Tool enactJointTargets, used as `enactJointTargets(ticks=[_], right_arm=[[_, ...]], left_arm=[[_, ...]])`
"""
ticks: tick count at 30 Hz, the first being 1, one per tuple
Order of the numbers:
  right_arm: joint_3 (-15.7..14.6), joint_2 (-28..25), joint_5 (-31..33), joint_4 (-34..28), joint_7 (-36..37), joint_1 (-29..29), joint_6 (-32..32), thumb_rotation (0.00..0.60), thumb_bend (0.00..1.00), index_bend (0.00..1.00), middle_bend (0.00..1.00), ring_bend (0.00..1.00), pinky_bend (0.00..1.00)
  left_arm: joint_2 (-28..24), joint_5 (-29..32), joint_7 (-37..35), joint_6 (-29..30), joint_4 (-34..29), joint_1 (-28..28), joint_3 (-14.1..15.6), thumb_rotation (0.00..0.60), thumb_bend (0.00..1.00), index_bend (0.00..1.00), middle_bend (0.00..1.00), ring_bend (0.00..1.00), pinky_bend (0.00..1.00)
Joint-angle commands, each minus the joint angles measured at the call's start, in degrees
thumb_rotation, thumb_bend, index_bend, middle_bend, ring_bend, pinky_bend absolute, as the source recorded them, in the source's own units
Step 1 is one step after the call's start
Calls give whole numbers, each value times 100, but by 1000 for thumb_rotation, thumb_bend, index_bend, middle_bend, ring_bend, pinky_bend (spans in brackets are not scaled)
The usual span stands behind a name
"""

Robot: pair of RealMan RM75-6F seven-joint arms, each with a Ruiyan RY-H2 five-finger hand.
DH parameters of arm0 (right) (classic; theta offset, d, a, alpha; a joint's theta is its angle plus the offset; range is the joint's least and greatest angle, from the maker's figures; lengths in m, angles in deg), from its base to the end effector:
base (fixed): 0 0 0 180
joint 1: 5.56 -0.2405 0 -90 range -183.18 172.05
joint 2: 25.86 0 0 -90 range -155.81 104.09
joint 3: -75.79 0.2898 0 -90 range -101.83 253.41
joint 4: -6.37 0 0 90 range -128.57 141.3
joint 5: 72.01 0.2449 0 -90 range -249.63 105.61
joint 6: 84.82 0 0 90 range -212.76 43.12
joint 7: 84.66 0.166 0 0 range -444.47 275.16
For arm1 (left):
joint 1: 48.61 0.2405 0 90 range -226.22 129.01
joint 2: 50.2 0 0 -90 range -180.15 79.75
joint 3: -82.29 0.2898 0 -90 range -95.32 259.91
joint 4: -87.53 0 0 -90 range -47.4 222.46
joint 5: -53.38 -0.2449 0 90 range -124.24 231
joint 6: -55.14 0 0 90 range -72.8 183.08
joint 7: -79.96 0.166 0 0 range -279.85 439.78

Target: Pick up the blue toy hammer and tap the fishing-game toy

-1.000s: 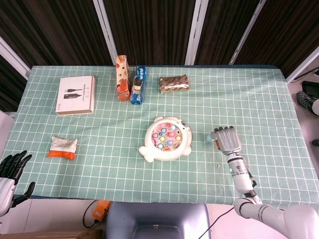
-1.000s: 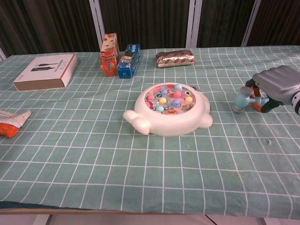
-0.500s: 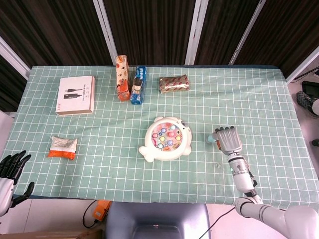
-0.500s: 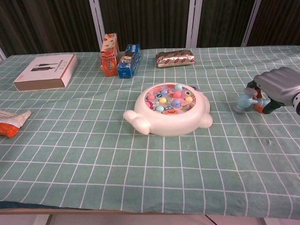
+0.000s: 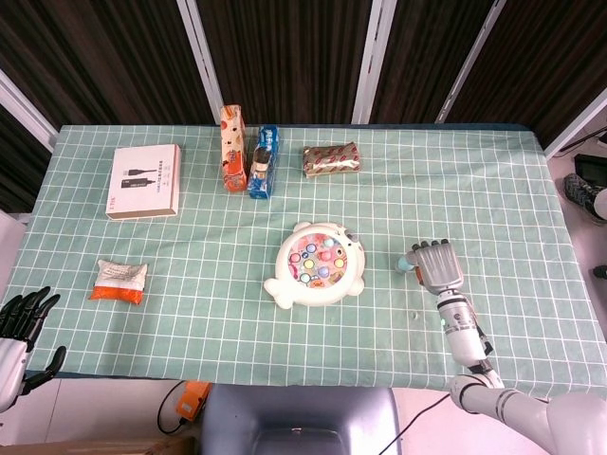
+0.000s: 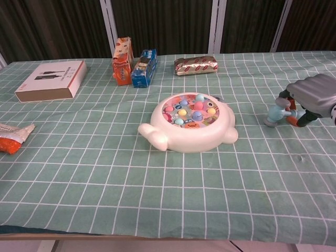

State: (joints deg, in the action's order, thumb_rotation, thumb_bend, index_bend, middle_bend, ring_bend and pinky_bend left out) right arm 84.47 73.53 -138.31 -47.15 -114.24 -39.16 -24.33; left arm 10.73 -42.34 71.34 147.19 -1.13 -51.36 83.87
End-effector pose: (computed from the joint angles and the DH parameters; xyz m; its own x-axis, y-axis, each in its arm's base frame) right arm -0.3168 -0.4088 -0.0489 0.7693 -0.1098 0.6293 -0.6387 -0.1148 0.7608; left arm -0.3541 0.1756 0.1630 0.3685 -0.0106 0.9296 0.9193 -0.1446 -0.3661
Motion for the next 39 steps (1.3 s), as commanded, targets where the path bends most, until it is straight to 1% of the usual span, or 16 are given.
enactJointTargets(ticks=[1, 8, 18, 22, 35, 39], right_arm=[[9, -6, 6, -6, -32, 6, -26, 600, 549, 707, 644, 566, 589], [50, -6, 34, -6, -99, 29, -55, 600, 522, 629, 641, 560, 583], [120, -51, 126, -61, -206, 57, -110, 600, 428, 551, 574, 544, 572], [132, -65, 126, -77, -207, 60, -119, 600, 389, 541, 555, 543, 572], [137, -106, 75, -107, -204, 90, -72, 600, 358, 529, 543, 543, 572], [103, -221, -41, -271, -165, 156, 90, 600, 358, 518, 536, 543, 572]], left_arm=[[1, 0, -3, 2, 3, 2, 0, 600, 419, 0, 0, 0, 26], [-3, -3, -16, 3, 6, 2, 1, 600, 418, 0, 0, 0, 26], [-2, -13, -17, 14, 6, 8, 4, 600, 420, 0, 0, 0, 26], [0, -19, -16, 17, 5, 7, 4, 600, 418, 0, 0, 0, 26], [-5, -32, -38, 40, 13, 15, 6, 600, 418, 0, 0, 0, 26], [-3, -31, -40, 55, 17, 21, 2, 600, 418, 0, 0, 0, 26]])
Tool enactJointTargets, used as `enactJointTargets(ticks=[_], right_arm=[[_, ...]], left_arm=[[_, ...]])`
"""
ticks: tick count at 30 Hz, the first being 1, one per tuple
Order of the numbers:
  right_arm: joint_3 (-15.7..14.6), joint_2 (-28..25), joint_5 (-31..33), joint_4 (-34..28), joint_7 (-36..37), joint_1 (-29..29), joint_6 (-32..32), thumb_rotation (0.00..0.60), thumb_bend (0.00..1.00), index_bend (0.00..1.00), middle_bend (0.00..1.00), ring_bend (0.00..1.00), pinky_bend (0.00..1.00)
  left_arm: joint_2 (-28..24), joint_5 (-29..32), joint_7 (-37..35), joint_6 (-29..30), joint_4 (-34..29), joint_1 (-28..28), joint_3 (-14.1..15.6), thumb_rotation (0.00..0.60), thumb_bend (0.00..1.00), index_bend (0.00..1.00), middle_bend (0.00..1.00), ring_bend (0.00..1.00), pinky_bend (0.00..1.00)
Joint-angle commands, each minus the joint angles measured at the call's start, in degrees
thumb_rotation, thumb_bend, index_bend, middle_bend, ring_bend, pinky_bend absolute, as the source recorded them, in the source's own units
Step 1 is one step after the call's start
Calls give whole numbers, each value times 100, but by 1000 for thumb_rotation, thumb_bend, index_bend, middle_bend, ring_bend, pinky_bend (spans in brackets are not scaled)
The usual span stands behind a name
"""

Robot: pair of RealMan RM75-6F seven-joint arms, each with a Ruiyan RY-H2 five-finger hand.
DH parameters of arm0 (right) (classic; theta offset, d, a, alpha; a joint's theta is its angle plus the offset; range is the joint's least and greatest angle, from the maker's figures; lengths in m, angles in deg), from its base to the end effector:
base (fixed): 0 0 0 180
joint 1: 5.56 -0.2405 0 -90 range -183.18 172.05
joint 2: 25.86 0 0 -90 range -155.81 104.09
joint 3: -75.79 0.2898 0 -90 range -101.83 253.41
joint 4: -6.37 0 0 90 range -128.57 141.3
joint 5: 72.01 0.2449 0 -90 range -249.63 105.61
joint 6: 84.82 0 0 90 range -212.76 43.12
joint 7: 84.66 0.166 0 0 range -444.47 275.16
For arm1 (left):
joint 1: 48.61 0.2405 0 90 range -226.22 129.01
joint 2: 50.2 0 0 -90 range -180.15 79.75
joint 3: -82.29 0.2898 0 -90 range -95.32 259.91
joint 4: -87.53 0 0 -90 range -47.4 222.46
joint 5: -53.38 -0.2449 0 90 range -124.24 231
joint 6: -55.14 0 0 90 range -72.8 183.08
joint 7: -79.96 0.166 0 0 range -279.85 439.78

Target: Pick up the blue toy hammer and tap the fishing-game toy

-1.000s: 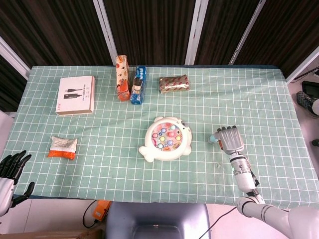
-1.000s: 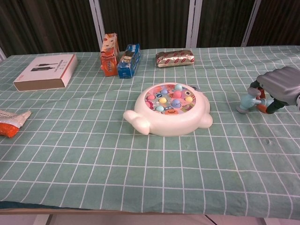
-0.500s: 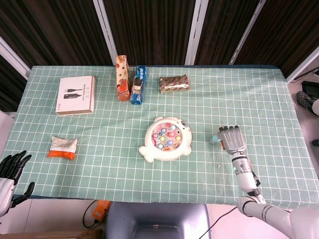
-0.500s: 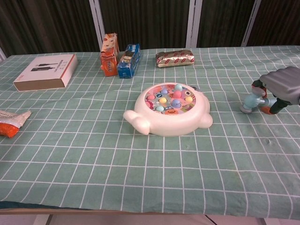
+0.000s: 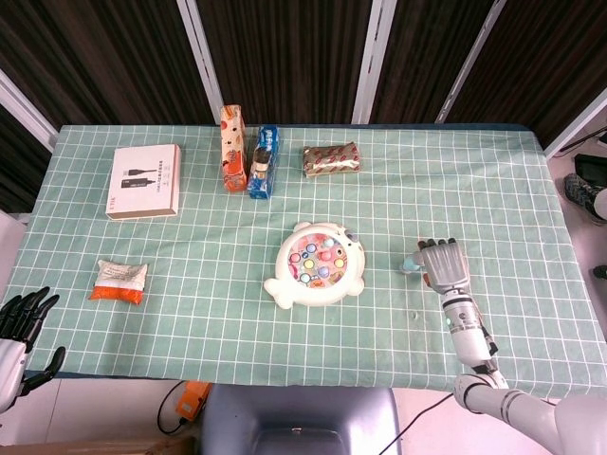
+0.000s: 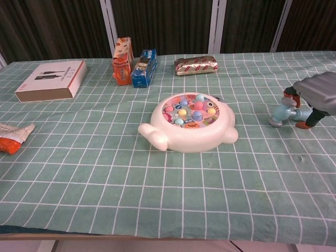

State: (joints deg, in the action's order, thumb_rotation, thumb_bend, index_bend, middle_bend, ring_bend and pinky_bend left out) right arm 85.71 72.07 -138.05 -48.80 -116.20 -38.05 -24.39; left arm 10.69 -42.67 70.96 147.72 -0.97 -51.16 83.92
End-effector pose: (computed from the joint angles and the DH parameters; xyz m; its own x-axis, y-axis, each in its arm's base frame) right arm -0.3224 -0.4074 -0.0384 0.7785 -0.1127 0.6175 -0.6269 -0.0912 0.7737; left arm -0.3539 0.1740 0.1642 0.3643 -0.0158 0.9311 0.9201 -0.1484 -0.3625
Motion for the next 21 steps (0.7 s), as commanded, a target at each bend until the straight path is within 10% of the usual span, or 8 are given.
enactJointTargets(ticks=[1, 6, 13, 21], right_arm=[[-39, -123, -112, -173, 39, 75, 162, 600, 358, 512, 531, 541, 573], [-165, -641, -487, -1001, 215, 420, 866, 600, 358, 453, 458, 487, 538], [-1126, -2130, -1645, -3701, 341, 1837, 2858, 600, 352, 145, 132, 107, 276], [-1699, -2308, -2744, -3488, 834, 2587, 3798, 600, 335, 32, 18, 0, 176]], left_arm=[[1, 6, -4, 2, 2, 1, -4, 600, 418, 0, 0, 0, 26], [3, 33, 23, -4, 4, 8, -11, 600, 418, 0, 0, 0, 27], [42, 122, 173, -36, -41, 8, -53, 600, 419, 0, 0, 0, 26], [122, 147, 480, -69, -119, 5, -74, 600, 419, 0, 0, 0, 26]])
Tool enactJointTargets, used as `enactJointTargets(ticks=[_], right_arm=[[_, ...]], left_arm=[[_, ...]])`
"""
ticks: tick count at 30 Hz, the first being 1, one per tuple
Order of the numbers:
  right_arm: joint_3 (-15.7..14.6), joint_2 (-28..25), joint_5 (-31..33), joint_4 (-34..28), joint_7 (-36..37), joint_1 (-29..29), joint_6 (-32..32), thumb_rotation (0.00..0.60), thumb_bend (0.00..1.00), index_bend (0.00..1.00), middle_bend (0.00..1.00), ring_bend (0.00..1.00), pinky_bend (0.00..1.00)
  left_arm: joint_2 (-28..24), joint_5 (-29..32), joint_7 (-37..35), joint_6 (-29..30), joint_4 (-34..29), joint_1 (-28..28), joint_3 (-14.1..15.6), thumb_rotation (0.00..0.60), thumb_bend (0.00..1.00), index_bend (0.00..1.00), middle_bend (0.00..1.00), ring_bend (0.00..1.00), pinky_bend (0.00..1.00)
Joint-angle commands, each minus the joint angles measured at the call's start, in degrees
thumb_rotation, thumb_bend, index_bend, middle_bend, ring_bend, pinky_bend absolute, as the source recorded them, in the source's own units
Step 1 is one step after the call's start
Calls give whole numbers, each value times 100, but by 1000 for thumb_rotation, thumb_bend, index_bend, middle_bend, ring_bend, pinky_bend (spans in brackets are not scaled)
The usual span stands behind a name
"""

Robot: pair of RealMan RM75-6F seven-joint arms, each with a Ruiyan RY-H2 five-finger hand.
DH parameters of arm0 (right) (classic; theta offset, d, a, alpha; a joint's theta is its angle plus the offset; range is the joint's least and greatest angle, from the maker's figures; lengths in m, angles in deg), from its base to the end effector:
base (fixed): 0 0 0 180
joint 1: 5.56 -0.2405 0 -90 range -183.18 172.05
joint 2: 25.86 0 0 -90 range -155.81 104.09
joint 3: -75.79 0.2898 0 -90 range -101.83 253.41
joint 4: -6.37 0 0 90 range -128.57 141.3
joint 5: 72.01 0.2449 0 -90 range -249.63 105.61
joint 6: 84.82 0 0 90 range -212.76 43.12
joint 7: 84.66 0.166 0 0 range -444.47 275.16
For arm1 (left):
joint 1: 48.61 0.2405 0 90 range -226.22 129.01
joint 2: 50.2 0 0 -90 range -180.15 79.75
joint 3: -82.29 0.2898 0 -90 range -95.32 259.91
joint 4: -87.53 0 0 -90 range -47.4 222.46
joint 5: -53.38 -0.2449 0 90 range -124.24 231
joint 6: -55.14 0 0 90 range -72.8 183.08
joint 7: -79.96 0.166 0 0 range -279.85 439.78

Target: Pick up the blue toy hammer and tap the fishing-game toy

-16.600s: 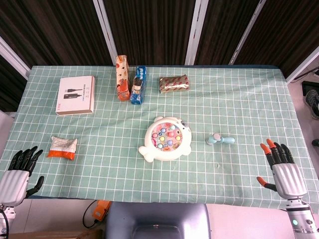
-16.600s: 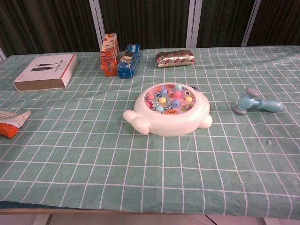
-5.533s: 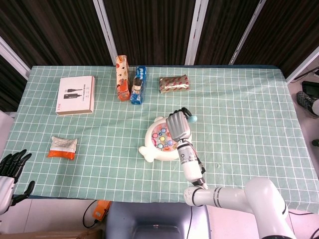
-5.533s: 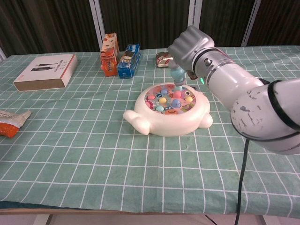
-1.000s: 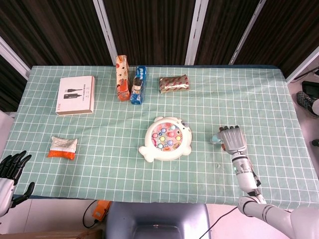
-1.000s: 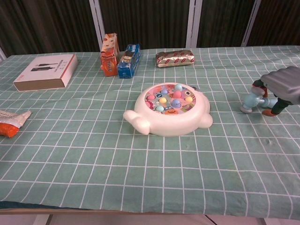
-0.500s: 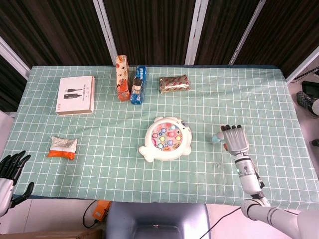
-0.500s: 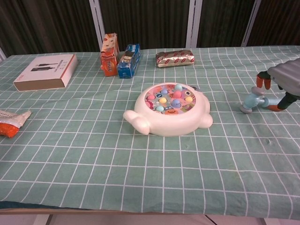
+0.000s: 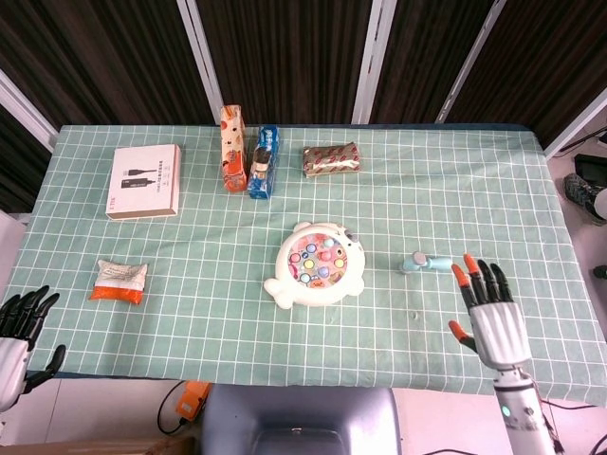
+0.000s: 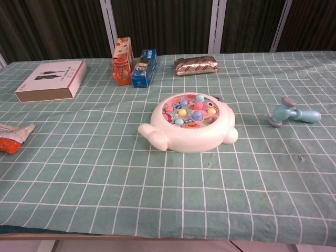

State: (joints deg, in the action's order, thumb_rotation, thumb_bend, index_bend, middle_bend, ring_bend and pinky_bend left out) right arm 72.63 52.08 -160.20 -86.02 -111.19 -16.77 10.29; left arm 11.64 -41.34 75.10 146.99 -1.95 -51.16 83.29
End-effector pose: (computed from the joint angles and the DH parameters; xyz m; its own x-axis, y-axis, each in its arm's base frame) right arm -0.2931 -0.2134 0.0665 0.5784 0.1303 0.8053 -0.7984 -0.1119 0.5916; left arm -0.3523 0.1770 0.1581 0.4009 -0.0256 0.9157 0.9077 -0.1239 -0.4009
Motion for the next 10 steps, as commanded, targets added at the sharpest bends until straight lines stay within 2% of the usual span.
enactJointTargets(ticks=[1, 10], right_arm=[[-359, -324, -491, 229, 348, 469, 294, 600, 335, 32, 17, 0, 176], [-182, -431, -366, 104, 356, 498, -67, 600, 335, 43, 16, 0, 173]], left_arm=[[36, 25, 94, -1, -26, 6, -15, 600, 418, 0, 0, 0, 25], [51, 59, 215, -53, -87, -1, -22, 600, 419, 0, 0, 0, 26]])
